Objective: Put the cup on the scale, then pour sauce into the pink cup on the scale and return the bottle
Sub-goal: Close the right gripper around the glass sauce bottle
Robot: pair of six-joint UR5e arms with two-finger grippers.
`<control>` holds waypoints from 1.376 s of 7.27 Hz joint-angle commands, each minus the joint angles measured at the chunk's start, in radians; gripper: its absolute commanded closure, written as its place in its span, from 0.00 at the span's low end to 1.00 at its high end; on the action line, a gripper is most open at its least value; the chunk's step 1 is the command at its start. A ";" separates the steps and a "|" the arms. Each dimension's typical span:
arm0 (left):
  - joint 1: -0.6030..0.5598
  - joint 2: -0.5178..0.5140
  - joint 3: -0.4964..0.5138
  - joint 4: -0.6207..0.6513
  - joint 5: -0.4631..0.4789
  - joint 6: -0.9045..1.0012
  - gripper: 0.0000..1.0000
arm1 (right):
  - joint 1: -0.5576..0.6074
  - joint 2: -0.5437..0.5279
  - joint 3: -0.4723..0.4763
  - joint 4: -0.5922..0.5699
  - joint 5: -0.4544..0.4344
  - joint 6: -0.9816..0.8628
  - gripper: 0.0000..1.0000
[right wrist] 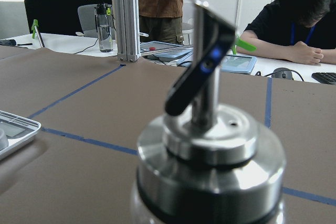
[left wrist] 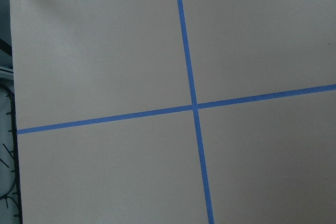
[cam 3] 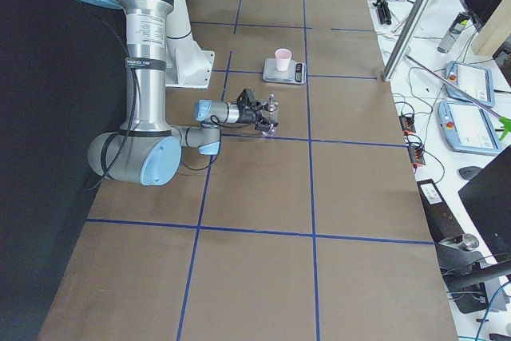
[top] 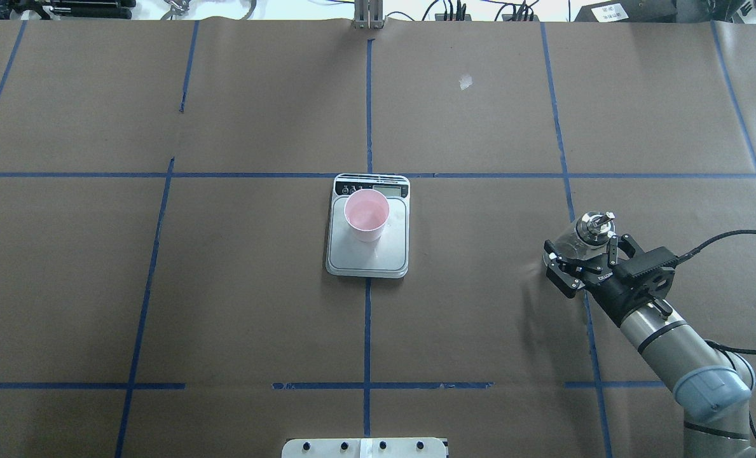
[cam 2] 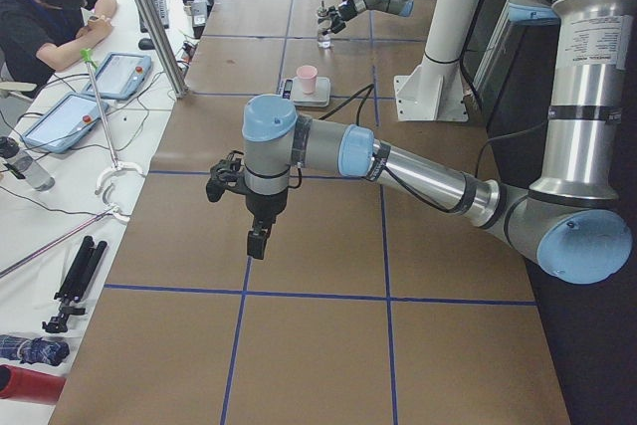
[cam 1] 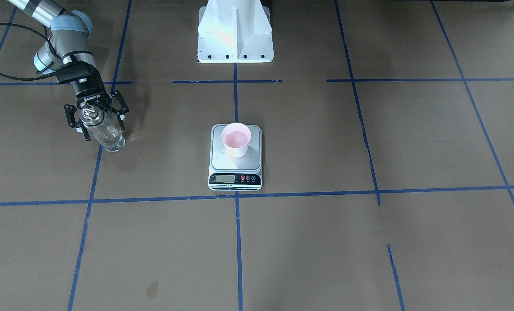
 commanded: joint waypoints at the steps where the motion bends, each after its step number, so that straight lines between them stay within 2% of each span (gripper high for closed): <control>1: 0.000 0.000 0.001 -0.001 0.000 0.000 0.00 | 0.005 0.007 -0.009 0.001 0.005 0.000 0.01; 2: 0.000 0.000 0.001 -0.001 0.000 0.000 0.00 | 0.005 0.016 -0.015 0.002 0.005 0.000 0.38; 3: 0.000 0.000 0.001 -0.001 0.000 0.000 0.00 | 0.005 0.017 -0.017 0.004 0.007 0.000 0.83; 4: 0.000 0.000 0.001 -0.001 0.000 0.000 0.00 | 0.006 0.017 -0.017 0.005 0.007 0.000 0.98; 8: 0.000 0.000 0.001 -0.001 0.000 0.000 0.00 | 0.037 0.054 0.007 -0.002 -0.001 0.000 1.00; 10: 0.000 0.000 0.001 -0.001 0.000 0.000 0.00 | 0.080 0.100 0.023 -0.149 0.005 0.000 1.00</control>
